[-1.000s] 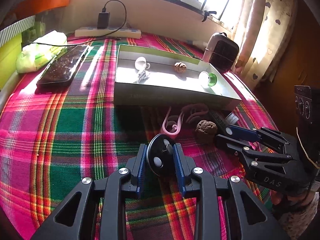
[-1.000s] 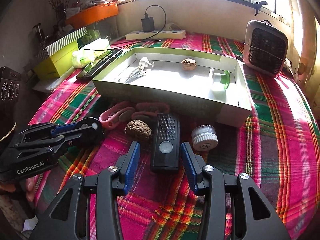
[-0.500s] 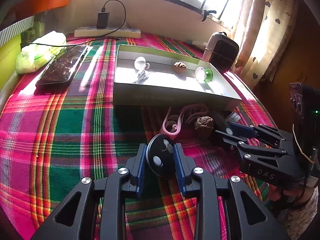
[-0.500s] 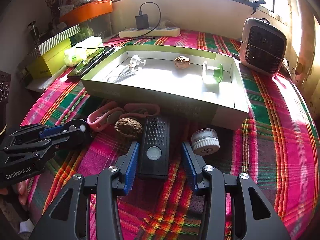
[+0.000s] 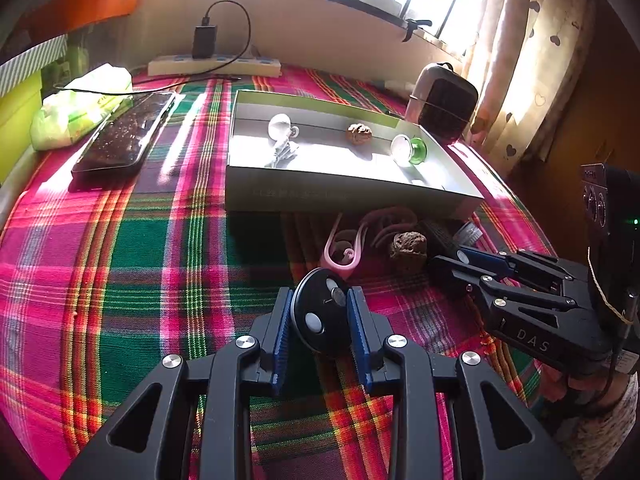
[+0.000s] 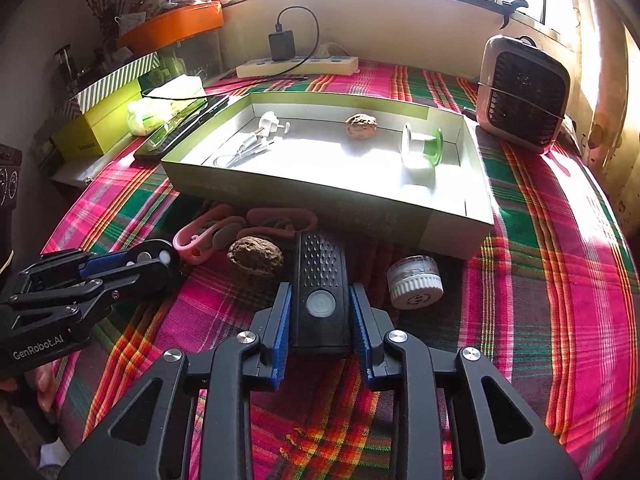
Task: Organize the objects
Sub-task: 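Close left tool on the black key fob while right tool closes on the black remote, then lift the key fob with left tool while right tool carries the remote over the box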
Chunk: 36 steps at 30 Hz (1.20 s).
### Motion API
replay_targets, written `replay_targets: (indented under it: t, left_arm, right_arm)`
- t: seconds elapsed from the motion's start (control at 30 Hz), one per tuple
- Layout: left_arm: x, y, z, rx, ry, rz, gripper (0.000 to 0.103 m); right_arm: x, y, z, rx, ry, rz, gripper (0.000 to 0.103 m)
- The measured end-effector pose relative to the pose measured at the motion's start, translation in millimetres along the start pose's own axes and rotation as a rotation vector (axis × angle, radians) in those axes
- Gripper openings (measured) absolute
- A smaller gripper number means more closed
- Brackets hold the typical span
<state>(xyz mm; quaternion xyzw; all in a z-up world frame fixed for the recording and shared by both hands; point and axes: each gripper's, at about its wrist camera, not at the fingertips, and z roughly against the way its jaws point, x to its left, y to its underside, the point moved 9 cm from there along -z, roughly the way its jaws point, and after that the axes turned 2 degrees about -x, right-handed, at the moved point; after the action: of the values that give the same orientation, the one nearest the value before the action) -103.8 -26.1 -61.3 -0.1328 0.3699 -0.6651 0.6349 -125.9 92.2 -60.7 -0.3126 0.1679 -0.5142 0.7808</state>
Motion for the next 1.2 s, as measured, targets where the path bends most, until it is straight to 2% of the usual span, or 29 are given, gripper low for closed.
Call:
replay_targets:
  t: [1.2]
  left_arm:
    - [2.0,-1.5,3.4,-0.005,-0.003,-0.017,0.023]
  right_arm:
    - [-3.9,0.0,8.2,-0.019,0.004,-0.02,0.028]
